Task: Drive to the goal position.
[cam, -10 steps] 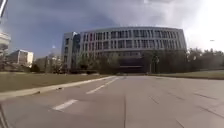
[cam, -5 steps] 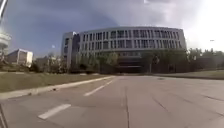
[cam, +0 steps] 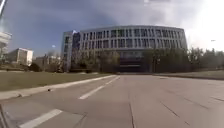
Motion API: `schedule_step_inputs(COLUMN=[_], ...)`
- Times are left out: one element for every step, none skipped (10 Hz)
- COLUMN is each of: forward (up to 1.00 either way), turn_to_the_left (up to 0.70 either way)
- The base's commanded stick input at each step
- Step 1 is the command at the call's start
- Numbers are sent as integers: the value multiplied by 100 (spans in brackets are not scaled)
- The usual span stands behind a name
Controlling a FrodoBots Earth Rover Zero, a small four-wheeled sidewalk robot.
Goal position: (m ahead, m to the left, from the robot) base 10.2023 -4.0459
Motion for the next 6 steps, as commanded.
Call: schedule_step_inputs(forward=[70, 70, 70, 70, 70, 70], turn_to_the_left=[0, 0, 0, 0, 0, 0])
